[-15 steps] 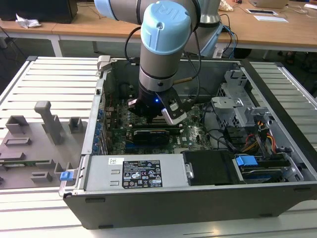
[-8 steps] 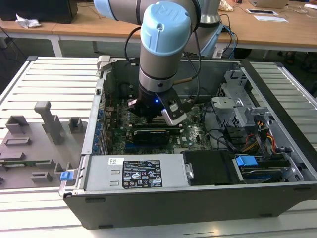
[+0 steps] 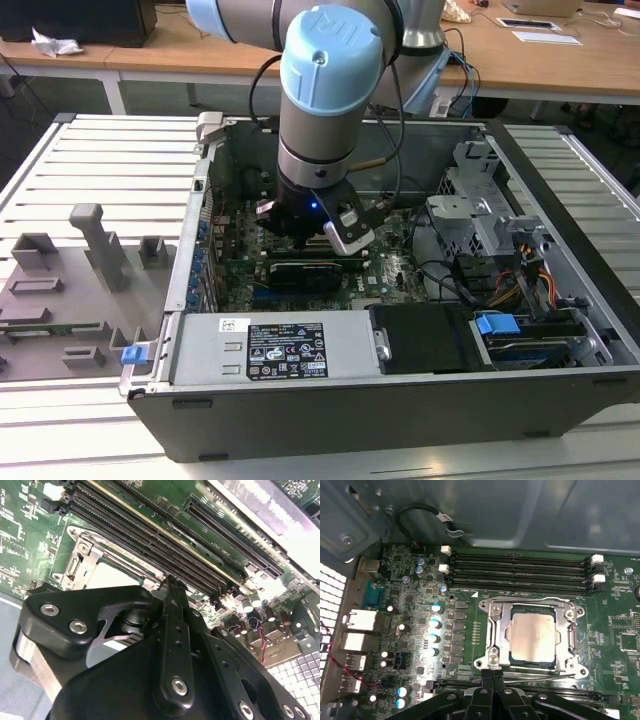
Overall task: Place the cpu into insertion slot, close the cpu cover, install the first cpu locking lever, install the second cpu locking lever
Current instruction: 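Install the second cpu locking lever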
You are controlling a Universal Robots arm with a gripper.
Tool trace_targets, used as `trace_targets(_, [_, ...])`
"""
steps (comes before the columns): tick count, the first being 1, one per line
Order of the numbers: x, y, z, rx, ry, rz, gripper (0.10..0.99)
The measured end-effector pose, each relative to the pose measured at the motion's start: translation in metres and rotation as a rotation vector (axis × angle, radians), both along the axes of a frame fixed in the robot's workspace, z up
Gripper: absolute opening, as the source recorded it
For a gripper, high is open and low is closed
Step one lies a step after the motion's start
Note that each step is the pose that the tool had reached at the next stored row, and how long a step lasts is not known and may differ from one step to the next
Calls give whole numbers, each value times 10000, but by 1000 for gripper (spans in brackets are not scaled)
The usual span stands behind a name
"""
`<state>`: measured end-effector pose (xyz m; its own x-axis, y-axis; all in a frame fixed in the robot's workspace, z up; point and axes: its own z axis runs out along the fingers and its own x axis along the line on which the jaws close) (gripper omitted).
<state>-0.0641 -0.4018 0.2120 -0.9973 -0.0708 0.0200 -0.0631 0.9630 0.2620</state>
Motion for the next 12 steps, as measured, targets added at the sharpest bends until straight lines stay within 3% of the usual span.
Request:
trace_targets(3, [-47, -10, -16, 171, -1, -1, 102])
trace_targets(12, [-61, -10, -126, 447, -1, -1, 102])
